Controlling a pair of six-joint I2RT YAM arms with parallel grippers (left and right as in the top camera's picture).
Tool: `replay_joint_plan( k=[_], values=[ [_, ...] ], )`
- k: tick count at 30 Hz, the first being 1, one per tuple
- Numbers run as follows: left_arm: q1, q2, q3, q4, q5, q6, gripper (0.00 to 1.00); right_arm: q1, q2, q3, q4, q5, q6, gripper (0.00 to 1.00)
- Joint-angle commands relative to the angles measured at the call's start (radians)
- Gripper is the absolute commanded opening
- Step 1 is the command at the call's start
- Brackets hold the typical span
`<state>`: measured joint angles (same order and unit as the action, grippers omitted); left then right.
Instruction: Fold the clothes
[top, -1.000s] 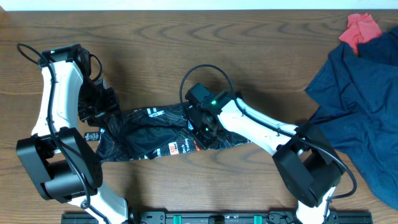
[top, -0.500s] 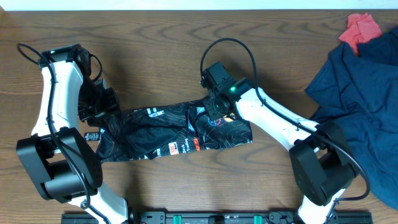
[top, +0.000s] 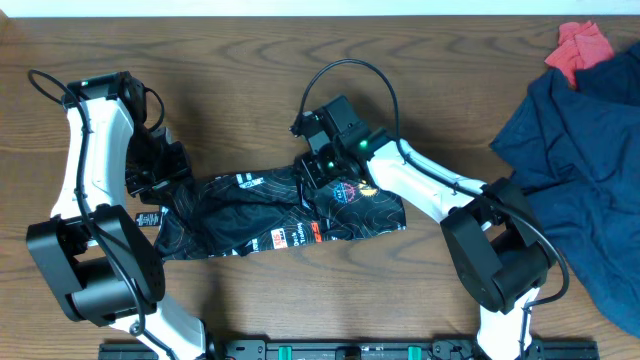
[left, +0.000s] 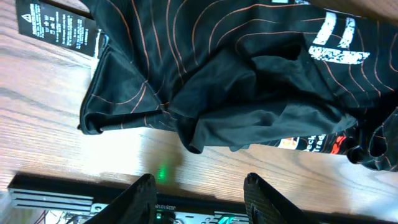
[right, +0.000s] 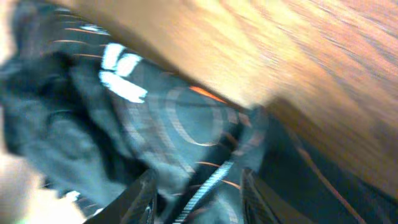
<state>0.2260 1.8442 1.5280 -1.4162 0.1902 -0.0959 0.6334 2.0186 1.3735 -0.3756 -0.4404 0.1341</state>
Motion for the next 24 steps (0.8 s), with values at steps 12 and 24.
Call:
replay_joint_plan(
  k=[12, 24],
  values=[
    [-0.003, 0.019, -0.043, 0.074, -0.046, 0.051, 0.78, -0.200, -0.210, 0.060, -0.232, 0.132, -0.026, 0.51],
    [-0.001, 0.025, -0.373, 0.365, -0.048, 0.058, 0.86, -0.247, -0.220, 0.059, -0.451, 0.232, -0.026, 0.55]
  ],
)
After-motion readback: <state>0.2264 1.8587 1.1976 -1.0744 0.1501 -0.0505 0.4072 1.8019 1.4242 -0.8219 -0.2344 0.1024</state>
